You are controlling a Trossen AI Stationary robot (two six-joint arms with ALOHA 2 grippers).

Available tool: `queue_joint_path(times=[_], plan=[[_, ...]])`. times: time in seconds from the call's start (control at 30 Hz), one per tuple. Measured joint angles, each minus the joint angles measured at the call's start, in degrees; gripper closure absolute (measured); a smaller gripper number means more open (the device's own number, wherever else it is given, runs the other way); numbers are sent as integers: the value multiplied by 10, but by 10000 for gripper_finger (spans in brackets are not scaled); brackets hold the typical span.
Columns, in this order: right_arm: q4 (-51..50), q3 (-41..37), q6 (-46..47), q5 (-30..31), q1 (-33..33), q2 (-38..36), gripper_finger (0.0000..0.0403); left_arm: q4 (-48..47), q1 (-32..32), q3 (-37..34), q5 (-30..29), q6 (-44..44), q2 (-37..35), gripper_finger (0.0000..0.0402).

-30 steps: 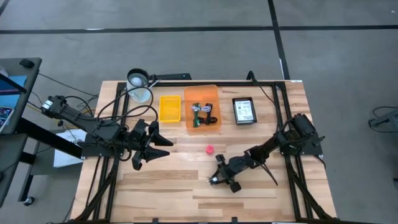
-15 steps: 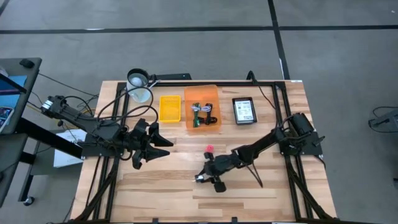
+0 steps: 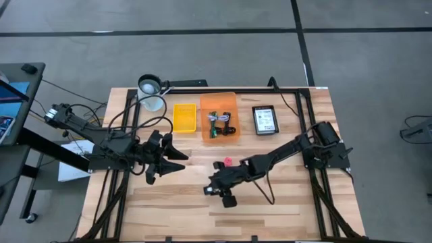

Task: Pick and place items into bin
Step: Put the black charger adapter into the yellow bin

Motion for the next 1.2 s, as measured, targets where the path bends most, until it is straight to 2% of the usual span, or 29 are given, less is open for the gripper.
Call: queue_joint_path(times=[0.3, 0.5, 0.67, 0.9, 1.2], plan=[[-107, 79, -15, 0, -19, 0, 261, -14, 0, 0, 0, -2, 0, 212], [-134, 120, -30, 2, -31, 0, 261, -69, 0, 0, 0, -7, -4, 212], [-160, 158, -45, 4, -43, 0, 261, -96, 0, 0, -1, 7, -43, 212], [-202, 221, -76, 18, -57, -1, 261, -175, 0, 0, -44, 26, -95, 212], [-217, 314, -76, 21, -93, -1, 260, -201, 0, 0, -56, 66, -79, 212]])
